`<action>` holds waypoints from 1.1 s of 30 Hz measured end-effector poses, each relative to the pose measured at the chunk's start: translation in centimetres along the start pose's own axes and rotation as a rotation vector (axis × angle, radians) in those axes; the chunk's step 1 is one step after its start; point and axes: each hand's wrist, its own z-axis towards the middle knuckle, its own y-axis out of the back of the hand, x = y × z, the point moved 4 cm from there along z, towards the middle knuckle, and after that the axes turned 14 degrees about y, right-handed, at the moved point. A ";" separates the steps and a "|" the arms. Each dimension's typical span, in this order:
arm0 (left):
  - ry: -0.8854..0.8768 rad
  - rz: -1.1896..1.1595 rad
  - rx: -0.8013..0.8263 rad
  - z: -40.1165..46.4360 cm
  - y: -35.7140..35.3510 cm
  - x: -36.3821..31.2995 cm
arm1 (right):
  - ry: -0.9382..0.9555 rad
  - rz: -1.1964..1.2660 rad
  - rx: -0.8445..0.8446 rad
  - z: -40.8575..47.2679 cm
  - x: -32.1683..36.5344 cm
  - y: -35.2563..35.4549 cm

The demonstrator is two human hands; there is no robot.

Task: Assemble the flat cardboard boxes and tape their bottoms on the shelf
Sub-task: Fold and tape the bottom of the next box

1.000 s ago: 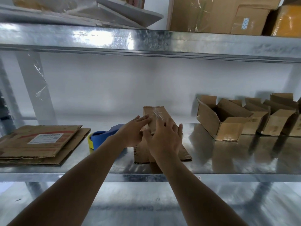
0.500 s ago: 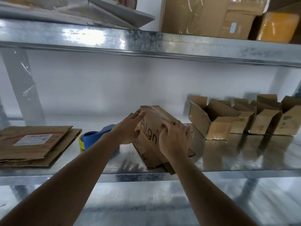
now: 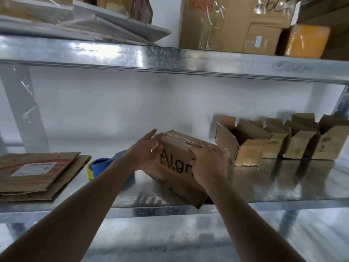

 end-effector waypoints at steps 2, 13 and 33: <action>0.016 0.002 -0.011 0.1 0.2 0.4 | -0.034 0.031 -0.029 -0.3 -1.4 0.1; -0.134 -0.159 -0.014 -0.4 0.0 -1.1 | -0.157 0.068 -0.048 -0.9 -4.4 1.0; -0.081 -0.207 0.158 -2.4 -0.3 0.2 | 0.225 0.253 -0.304 0.1 -0.3 -5.0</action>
